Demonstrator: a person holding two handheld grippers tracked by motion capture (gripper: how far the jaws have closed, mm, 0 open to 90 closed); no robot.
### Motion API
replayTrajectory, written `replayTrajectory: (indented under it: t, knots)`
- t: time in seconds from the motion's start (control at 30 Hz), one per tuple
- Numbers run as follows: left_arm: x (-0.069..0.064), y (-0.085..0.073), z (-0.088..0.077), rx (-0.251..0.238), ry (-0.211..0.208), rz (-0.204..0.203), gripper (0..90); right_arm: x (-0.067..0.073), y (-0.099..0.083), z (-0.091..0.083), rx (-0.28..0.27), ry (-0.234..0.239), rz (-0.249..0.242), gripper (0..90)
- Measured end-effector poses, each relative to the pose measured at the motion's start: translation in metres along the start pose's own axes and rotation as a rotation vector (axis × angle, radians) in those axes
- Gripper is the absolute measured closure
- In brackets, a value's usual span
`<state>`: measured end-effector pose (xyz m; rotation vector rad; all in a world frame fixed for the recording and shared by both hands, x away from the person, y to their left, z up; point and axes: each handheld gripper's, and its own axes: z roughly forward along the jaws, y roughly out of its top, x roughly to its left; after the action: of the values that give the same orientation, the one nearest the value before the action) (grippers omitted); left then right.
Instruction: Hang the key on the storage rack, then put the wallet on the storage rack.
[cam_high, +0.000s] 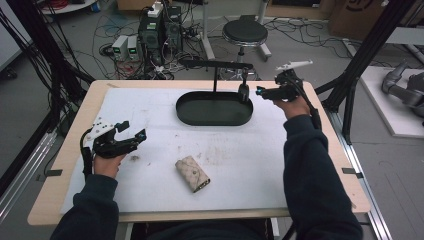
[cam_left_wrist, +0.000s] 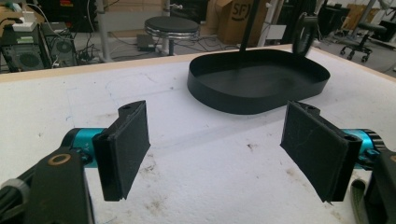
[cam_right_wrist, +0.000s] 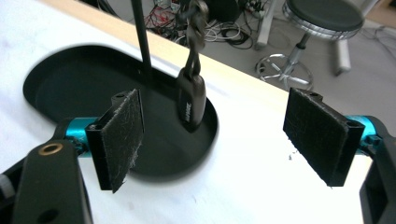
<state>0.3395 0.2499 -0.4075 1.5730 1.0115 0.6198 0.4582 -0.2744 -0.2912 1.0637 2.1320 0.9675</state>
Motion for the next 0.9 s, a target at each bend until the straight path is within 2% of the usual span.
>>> replayTrajectory:
  t: [0.03,0.07,0.13,0.23,0.3,0.37,0.5,0.63,0.7,0.8,0.87,0.9]
  knots:
    - [0.000,0.000,0.000,-0.003,0.003,0.001,23.2,0.000,-0.006,-0.008,0.014,-0.013,-0.036,20.9]
    - [0.000,0.000,-0.001,-0.005,0.004,-0.004,23.1,-0.002,-0.011,-0.014,0.030,-0.023,-0.046,20.8]
    - [0.001,0.000,-0.001,-0.004,0.006,0.000,23.1,-0.003,-0.024,-0.028,0.024,-0.040,-0.029,20.8]
    - [0.001,0.001,-0.002,-0.009,0.009,0.002,23.1,0.000,-0.045,-0.039,-0.013,-0.047,0.002,20.6]
    - [0.000,0.001,-0.002,-0.010,0.006,0.002,23.2,0.007,-0.058,-0.039,-0.023,-0.040,0.036,20.4]
    - [0.000,0.001,-0.001,-0.010,0.004,0.003,23.2,0.016,-0.071,-0.035,-0.035,-0.012,0.037,20.4]
    - [-0.001,0.001,-0.002,-0.006,0.007,0.008,23.1,0.034,-0.085,-0.023,-0.020,0.022,-0.001,20.5]
    - [-0.001,0.001,-0.001,-0.003,0.010,0.010,23.2,0.049,-0.090,-0.020,-0.045,0.036,-0.039,20.4]
    - [-0.001,0.000,0.000,-0.001,0.009,0.009,23.2,0.054,-0.092,-0.020,-0.062,0.041,-0.039,20.4]
    - [-0.001,0.001,-0.001,-0.007,0.007,0.010,23.1,0.062,-0.096,-0.022,-0.083,0.048,-0.008,20.4]
    - [0.000,0.001,-0.001,-0.009,0.009,0.006,23.1,0.066,-0.099,-0.023,-0.112,0.084,0.035,20.4]
    - [0.000,0.001,-0.001,-0.008,0.009,0.005,23.1,0.069,-0.100,-0.023,-0.116,0.098,0.040,20.4]
